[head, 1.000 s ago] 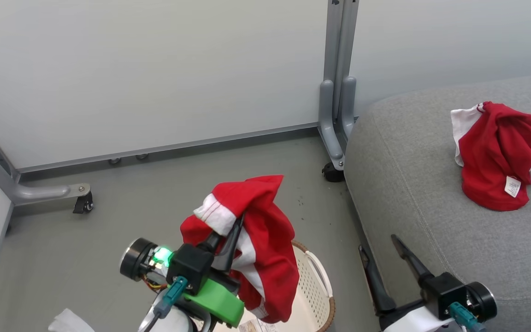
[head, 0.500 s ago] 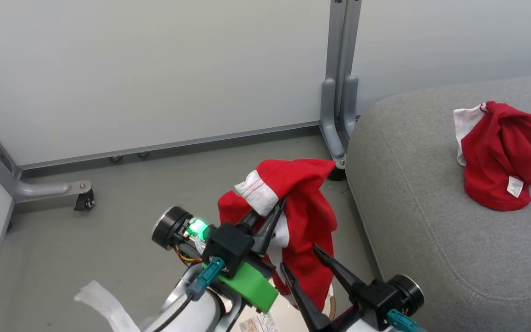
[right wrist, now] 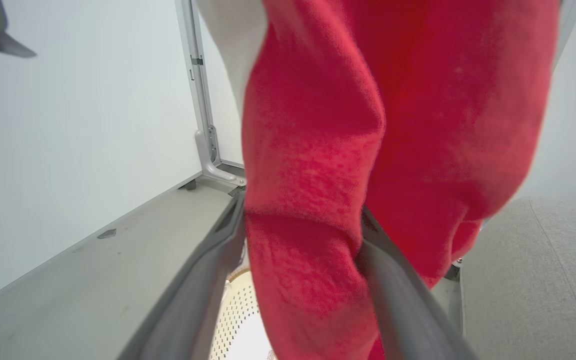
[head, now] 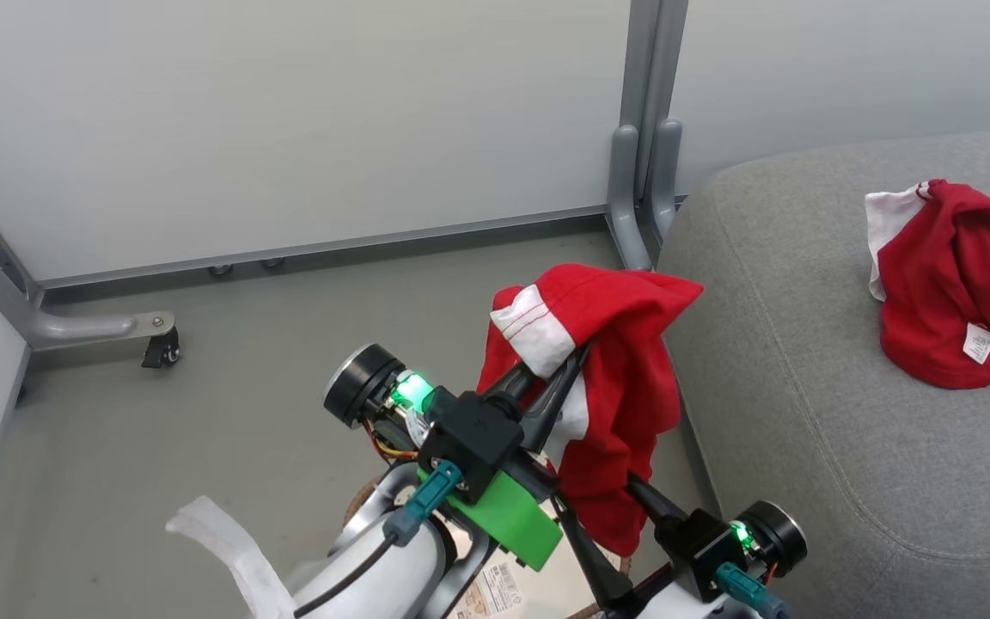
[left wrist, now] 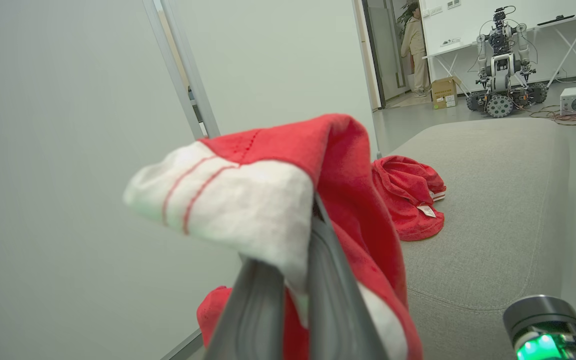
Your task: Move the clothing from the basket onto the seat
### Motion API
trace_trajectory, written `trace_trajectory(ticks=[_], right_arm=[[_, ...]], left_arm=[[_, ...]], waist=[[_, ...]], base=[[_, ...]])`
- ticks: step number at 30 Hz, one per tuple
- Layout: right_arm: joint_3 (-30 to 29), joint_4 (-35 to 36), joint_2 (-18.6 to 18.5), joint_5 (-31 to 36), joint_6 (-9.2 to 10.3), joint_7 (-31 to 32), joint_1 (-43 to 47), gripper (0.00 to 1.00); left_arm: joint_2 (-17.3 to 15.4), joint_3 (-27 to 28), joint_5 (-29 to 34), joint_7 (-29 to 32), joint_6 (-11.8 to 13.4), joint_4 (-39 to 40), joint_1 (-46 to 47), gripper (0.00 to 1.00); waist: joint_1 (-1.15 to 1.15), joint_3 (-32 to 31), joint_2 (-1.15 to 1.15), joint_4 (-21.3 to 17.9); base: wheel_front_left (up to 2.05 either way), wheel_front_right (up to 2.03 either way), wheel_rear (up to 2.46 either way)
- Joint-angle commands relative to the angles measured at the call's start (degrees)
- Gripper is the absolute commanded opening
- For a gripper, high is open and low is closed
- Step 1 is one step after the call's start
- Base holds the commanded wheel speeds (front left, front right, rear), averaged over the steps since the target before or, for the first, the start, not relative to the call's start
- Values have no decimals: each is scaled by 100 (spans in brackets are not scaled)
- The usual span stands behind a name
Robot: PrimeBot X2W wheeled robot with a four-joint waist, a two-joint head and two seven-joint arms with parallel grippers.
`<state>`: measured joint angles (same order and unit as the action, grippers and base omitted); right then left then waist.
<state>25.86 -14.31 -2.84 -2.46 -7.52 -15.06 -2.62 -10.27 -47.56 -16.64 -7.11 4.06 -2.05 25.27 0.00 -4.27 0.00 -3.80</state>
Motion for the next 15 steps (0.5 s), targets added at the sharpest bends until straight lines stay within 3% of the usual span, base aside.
trace_trajectory(ticks=[1, 15], right_arm=[[60, 15, -9, -30, 6, -17, -12, 0], [55, 61, -13, -40, 6, -17, 79, 0]], left_arm=[[-45, 12, 36, 2, 13, 20, 64, 0], [-192, 30, -87, 0, 60, -286, -55, 0]], waist=[[0, 16, 0, -5], [0, 158, 0, -38]], base=[[0, 0, 0], [0, 0, 0]])
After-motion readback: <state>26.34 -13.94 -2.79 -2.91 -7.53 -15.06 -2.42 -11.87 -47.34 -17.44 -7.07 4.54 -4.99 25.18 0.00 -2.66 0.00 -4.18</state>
